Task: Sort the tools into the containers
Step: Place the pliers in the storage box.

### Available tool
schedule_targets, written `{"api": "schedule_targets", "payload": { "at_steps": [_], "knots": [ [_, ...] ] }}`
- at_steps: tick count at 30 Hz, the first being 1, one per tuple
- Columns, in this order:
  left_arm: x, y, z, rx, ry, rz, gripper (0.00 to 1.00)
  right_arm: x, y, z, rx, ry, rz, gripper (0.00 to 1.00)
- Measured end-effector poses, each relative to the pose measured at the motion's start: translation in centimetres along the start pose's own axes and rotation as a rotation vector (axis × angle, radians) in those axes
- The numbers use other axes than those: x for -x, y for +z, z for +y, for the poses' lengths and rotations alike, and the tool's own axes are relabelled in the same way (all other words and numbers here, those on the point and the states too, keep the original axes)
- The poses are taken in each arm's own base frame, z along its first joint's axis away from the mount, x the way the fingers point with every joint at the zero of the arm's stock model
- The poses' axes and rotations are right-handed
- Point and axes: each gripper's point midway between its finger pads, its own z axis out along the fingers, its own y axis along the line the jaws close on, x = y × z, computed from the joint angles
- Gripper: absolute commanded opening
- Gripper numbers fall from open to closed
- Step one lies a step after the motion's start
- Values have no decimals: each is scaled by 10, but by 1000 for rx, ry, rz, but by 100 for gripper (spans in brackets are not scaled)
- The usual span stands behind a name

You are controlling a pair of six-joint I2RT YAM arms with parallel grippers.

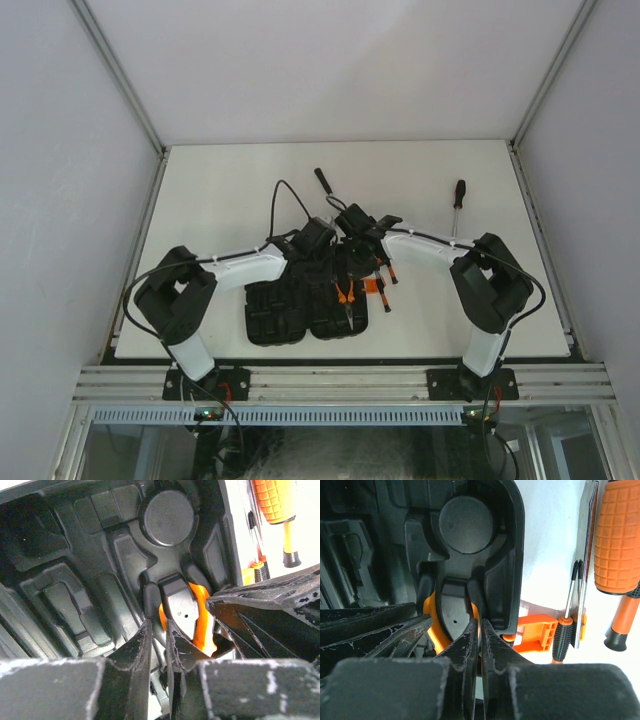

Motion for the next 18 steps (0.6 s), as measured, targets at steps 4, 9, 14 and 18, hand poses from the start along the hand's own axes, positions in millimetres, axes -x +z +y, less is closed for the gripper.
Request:
{"api": "schedule_targets", "payload": {
  "at_steps": [4, 9, 14, 18],
  "knots": [
    [-1, 0, 0, 5, -7, 6, 15, 0, 0, 1, 2, 0, 3, 1],
    [-1, 1, 0, 6, -8, 7, 13, -1, 0, 1, 4, 1, 12, 0],
    [-2, 2, 1, 8, -8, 10, 12, -2, 1, 2, -2, -1, 22, 0],
    [-2, 5, 1, 12, -10, 15, 9, -2, 2, 1, -4, -1, 25, 0]
  ]
}}
